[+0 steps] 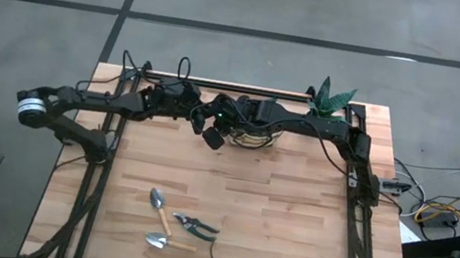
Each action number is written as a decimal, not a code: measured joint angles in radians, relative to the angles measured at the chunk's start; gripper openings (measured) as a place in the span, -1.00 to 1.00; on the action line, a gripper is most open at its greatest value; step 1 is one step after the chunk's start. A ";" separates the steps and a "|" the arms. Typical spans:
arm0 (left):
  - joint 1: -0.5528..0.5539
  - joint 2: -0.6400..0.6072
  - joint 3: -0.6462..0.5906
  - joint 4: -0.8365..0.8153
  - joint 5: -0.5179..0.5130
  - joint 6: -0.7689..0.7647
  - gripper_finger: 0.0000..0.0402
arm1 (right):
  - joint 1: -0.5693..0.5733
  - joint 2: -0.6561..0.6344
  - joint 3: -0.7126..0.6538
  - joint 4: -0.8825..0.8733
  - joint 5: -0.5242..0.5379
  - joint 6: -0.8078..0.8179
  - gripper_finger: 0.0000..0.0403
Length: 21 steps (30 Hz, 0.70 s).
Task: Pick & Place Garden tools in Gardening bag
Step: Put the top pruner into the left bag pocket
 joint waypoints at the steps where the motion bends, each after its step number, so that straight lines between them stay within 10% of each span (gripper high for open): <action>1: 0.000 0.000 0.000 0.000 -0.001 0.001 -0.83 | 0.000 0.000 0.000 -0.001 0.000 0.000 -0.67; 21: 0.001 0.001 -0.003 0.023 -0.091 -0.019 -0.84 | 0.000 -0.118 0.018 -0.067 -0.110 0.007 -0.29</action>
